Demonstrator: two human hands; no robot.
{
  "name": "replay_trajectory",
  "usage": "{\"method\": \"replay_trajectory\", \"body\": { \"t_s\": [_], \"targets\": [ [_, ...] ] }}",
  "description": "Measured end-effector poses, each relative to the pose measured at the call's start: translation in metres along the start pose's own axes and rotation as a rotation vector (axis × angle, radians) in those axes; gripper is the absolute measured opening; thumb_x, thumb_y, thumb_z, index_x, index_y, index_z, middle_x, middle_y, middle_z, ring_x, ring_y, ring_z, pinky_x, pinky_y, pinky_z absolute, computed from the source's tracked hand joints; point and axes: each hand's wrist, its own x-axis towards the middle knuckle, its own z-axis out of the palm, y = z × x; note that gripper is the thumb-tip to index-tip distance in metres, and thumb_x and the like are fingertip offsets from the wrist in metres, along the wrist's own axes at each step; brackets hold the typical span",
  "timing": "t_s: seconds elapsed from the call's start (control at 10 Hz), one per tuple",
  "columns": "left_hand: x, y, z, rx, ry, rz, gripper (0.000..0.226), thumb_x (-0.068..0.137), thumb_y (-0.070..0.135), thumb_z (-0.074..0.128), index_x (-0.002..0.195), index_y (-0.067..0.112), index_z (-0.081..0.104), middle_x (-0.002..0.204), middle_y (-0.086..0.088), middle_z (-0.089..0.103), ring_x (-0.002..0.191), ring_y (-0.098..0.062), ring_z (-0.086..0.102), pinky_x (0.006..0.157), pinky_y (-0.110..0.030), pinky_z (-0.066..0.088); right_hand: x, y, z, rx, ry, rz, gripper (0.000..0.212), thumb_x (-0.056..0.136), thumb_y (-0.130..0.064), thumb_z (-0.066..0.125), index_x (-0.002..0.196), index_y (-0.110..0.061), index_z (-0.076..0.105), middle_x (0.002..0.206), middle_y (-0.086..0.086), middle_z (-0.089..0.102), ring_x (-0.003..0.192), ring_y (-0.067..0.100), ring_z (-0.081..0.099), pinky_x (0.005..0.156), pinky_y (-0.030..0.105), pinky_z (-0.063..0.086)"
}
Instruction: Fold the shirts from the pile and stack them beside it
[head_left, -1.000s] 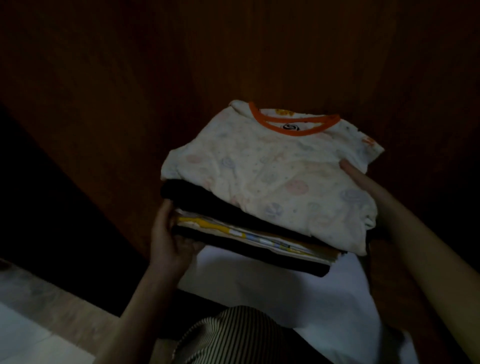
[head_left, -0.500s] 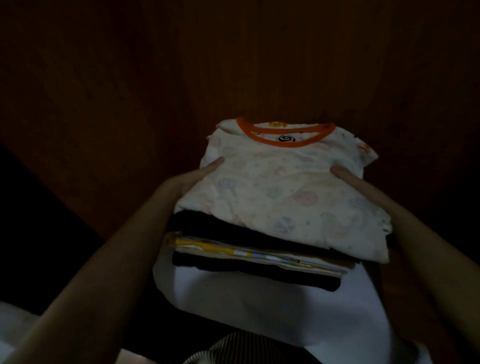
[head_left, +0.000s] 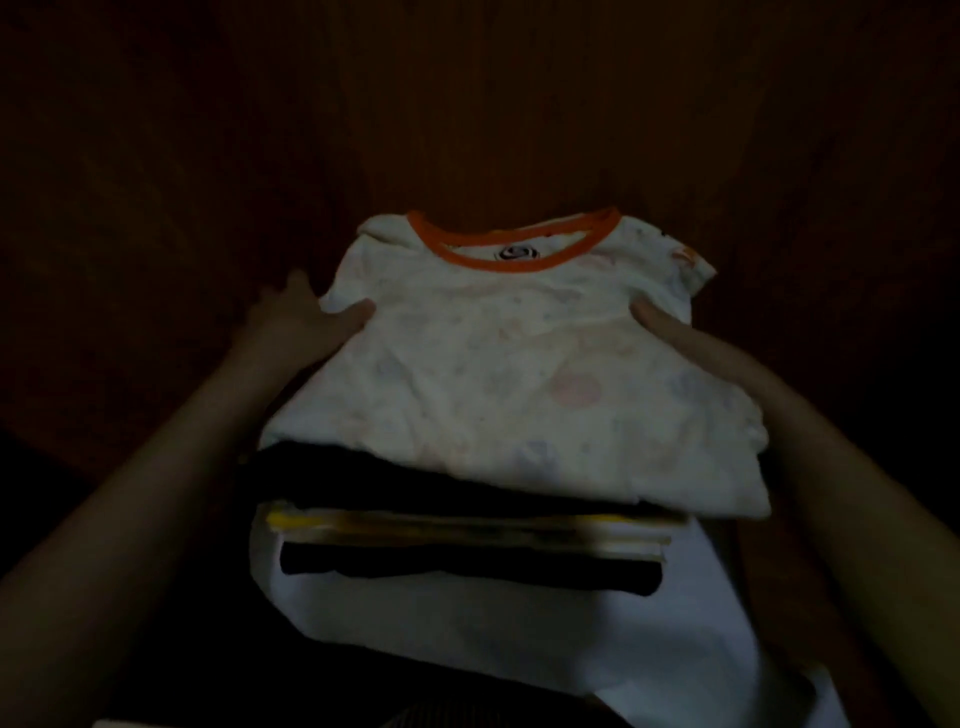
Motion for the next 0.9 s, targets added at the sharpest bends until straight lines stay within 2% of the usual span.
{"method": "replay_trajectory", "body": {
  "t_s": [0.1, 0.2, 0.3, 0.4, 0.5, 0.6, 0.7, 0.8, 0.9],
  "targets": [
    [0.009, 0.022, 0.007, 0.083, 0.115, 0.513, 0.061, 0.08, 0.075, 0.045, 0.133, 0.047, 0.042, 0.15, 0.004, 0.035, 0.137, -0.024, 0.033, 0.109, -0.056, 0.031, -0.007, -0.009, 0.002, -0.082, 0.209, -0.148, 0.057, 0.082, -0.048, 0.06, 0.134, -0.03, 0.047, 0.134, -0.007, 0.052, 0.097, 0.002, 0.062, 0.074, 0.022, 0.054],
    [0.018, 0.053, 0.055, 0.474, -0.122, 0.615, 0.063, 0.077, 0.084, 0.015, 0.137, 0.064, 0.009, 0.159, 0.012, 0.002, 0.147, -0.027, -0.002, 0.112, -0.065, 0.002, 0.008, -0.017, 0.019, -0.707, 0.202, -0.244, 0.076, 0.075, -0.071, 0.047, 0.141, -0.056, 0.013, 0.154, -0.017, 0.003, 0.142, 0.021, 0.017, 0.104, 0.051, 0.037],
    [0.042, 0.044, 0.08, 0.488, -0.228, 0.549, 0.06, 0.069, 0.083, 0.004, 0.125, 0.068, -0.013, 0.16, 0.012, -0.003, 0.147, -0.028, -0.001, 0.112, -0.063, 0.003, 0.046, -0.002, 0.033, -1.157, 0.016, -0.071, 0.075, 0.076, -0.079, 0.025, 0.139, -0.058, -0.01, 0.153, -0.006, -0.031, 0.141, 0.035, -0.023, 0.113, 0.06, -0.005],
    [0.043, 0.04, 0.079, 0.492, -0.22, 0.566, 0.06, 0.069, 0.084, 0.003, 0.124, 0.069, -0.016, 0.16, 0.011, -0.005, 0.146, -0.03, -0.002, 0.113, -0.063, 0.002, 0.056, 0.014, 0.025, -1.122, -0.026, -0.039, 0.079, 0.067, -0.082, 0.02, 0.135, -0.061, -0.015, 0.15, -0.006, -0.036, 0.139, 0.035, -0.027, 0.113, 0.058, -0.007],
    [0.038, 0.044, 0.071, 0.505, -0.282, 0.576, 0.058, 0.074, 0.084, 0.009, 0.126, 0.07, -0.012, 0.16, 0.01, -0.003, 0.146, -0.028, -0.002, 0.113, -0.062, 0.001, 0.047, -0.002, 0.019, -1.178, -0.07, 0.016, 0.077, 0.073, -0.079, 0.021, 0.138, -0.058, -0.014, 0.151, -0.002, -0.035, 0.139, 0.037, -0.026, 0.113, 0.059, -0.008],
    [0.042, 0.055, 0.046, 0.361, -0.211, 0.667, 0.057, 0.085, 0.073, 0.019, 0.138, 0.061, 0.001, 0.159, 0.008, 0.01, 0.146, -0.023, 0.007, 0.114, -0.06, 0.008, 0.038, -0.035, 0.011, -1.314, 0.031, -0.085, 0.066, 0.088, -0.069, 0.023, 0.146, -0.048, 0.0, 0.158, 0.001, -0.015, 0.143, 0.039, -0.013, 0.11, 0.061, -0.007],
    [0.037, 0.045, 0.057, 0.498, 0.005, 0.796, 0.06, 0.085, 0.071, -0.004, 0.141, 0.05, -0.009, 0.16, 0.007, 0.003, 0.147, -0.023, 0.0, 0.117, -0.055, 0.004, 0.034, -0.021, 0.023, -1.41, 0.303, -0.479, 0.063, 0.092, -0.067, 0.011, 0.148, -0.04, 0.002, 0.158, 0.001, -0.004, 0.143, 0.039, 0.003, 0.11, 0.063, 0.004],
    [0.031, 0.033, 0.071, 0.507, -0.256, 0.649, 0.068, 0.058, 0.087, -0.024, 0.123, 0.068, -0.026, 0.158, 0.013, -0.009, 0.147, -0.021, -0.005, 0.116, -0.052, -0.003, 0.046, 0.009, 0.022, -1.374, -0.014, -0.219, 0.065, 0.086, -0.072, 0.006, 0.139, -0.048, -0.021, 0.144, -0.007, -0.037, 0.142, 0.037, -0.018, 0.11, 0.064, -0.004],
    [0.032, 0.065, 0.037, 0.423, -0.401, 0.645, 0.046, 0.087, 0.073, 0.013, 0.131, 0.066, 0.002, 0.153, 0.016, 0.023, 0.14, -0.006, 0.022, 0.116, -0.035, 0.017, 0.049, -0.023, 0.009, -1.371, -0.137, -0.082, 0.064, 0.091, -0.068, 0.015, 0.144, -0.047, -0.013, 0.152, -0.004, -0.03, 0.143, 0.036, -0.016, 0.11, 0.061, -0.009]
  ]
}}
